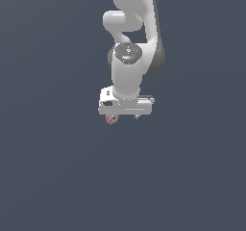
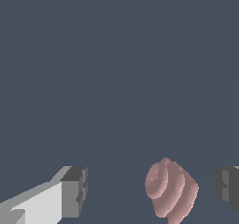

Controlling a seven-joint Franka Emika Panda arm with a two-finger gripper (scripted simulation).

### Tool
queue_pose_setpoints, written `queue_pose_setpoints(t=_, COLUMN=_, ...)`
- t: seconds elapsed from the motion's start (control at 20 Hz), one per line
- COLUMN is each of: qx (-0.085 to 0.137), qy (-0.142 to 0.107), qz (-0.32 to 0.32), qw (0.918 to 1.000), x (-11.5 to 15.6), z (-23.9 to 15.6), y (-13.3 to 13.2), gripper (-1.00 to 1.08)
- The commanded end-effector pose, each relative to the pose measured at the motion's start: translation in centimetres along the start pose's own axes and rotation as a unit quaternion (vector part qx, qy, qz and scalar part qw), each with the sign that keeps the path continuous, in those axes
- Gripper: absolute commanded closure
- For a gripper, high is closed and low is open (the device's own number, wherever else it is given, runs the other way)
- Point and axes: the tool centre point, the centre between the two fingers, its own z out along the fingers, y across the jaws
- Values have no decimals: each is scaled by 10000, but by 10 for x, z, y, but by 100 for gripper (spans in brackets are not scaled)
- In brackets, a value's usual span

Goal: Pick up the object and move it to a goal position.

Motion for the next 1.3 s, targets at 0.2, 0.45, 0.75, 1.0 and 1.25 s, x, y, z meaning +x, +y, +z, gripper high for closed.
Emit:
queue_pose_setpoints(t=0.2, qx=56, qy=25, qz=-12, qw=10000, x=0, z=-2, y=-2, gripper=-92)
queue_pose_setpoints(t=0.45, qx=145, qy=67, qz=-49, qw=9999, x=0, z=-7, y=-5, gripper=-92)
queue_pose_setpoints(t=0.75, qx=140, qy=63, qz=63, qw=9999, x=-3, z=-3, y=-2, gripper=-92)
queue_pose_setpoints(t=1.0, qx=144, qy=61, qz=398, qw=9991, x=-13, z=8, y=7, gripper=-92)
queue_pose_setpoints(t=1.25, qx=147, qy=60, qz=970, qw=9952, x=-31, z=26, y=22, gripper=-92)
